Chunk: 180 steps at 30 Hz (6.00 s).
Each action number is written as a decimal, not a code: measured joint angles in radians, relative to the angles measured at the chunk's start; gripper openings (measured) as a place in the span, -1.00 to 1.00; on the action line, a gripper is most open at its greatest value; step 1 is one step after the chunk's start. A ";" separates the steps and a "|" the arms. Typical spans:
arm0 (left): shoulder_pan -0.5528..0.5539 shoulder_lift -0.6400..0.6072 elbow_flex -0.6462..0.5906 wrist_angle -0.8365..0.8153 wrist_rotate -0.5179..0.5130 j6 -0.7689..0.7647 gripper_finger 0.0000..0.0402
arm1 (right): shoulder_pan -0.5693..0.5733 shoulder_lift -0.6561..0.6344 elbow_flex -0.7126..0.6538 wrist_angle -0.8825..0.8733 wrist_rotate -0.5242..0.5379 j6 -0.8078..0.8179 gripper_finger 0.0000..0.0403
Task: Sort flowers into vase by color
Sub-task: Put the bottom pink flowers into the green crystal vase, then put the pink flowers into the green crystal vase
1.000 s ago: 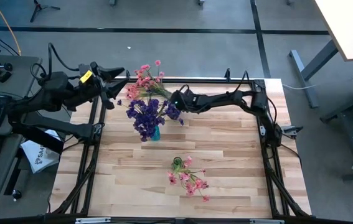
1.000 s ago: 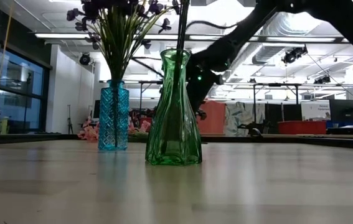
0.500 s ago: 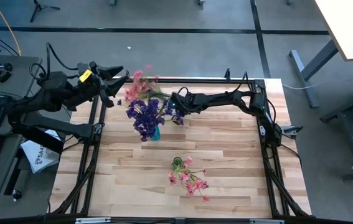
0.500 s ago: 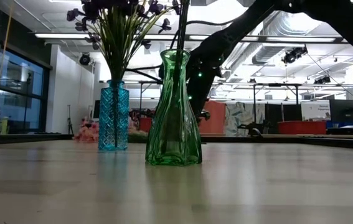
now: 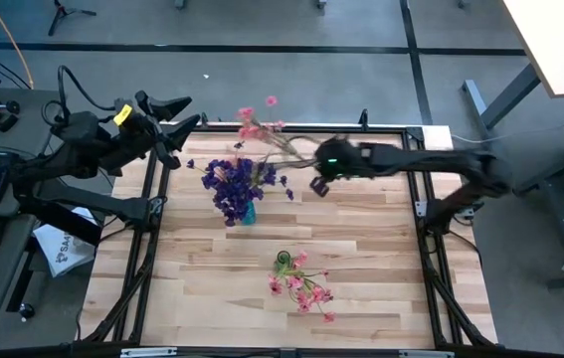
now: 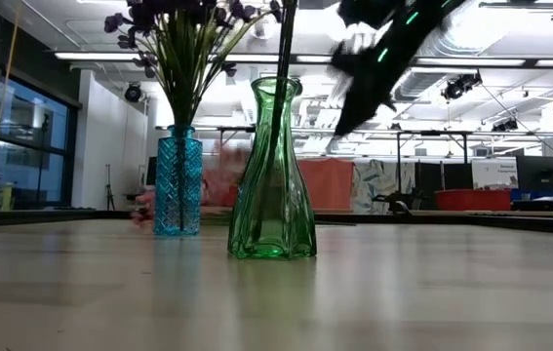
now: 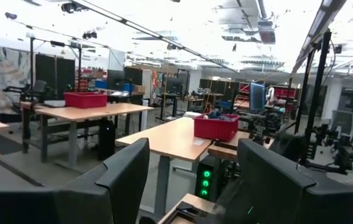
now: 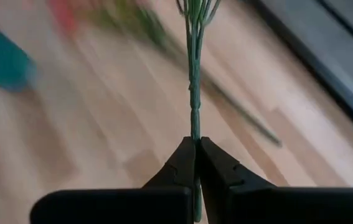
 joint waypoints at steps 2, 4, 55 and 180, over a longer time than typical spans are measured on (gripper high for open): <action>0.000 0.002 0.000 0.000 0.000 0.009 0.15 | 0.003 -0.129 -0.040 -0.008 0.015 0.041 -1.00; 0.000 0.005 0.000 0.000 -0.001 0.014 0.15 | 0.001 -0.244 -0.072 -0.014 0.058 0.084 -1.00; -0.035 0.566 0.196 0.427 0.318 -0.037 -0.12 | 0.315 -0.248 -0.063 1.090 -0.135 -0.025 -1.00; -0.546 0.223 -0.568 0.520 0.083 -0.389 0.06 | 0.399 -0.437 -0.062 0.655 0.205 0.370 0.64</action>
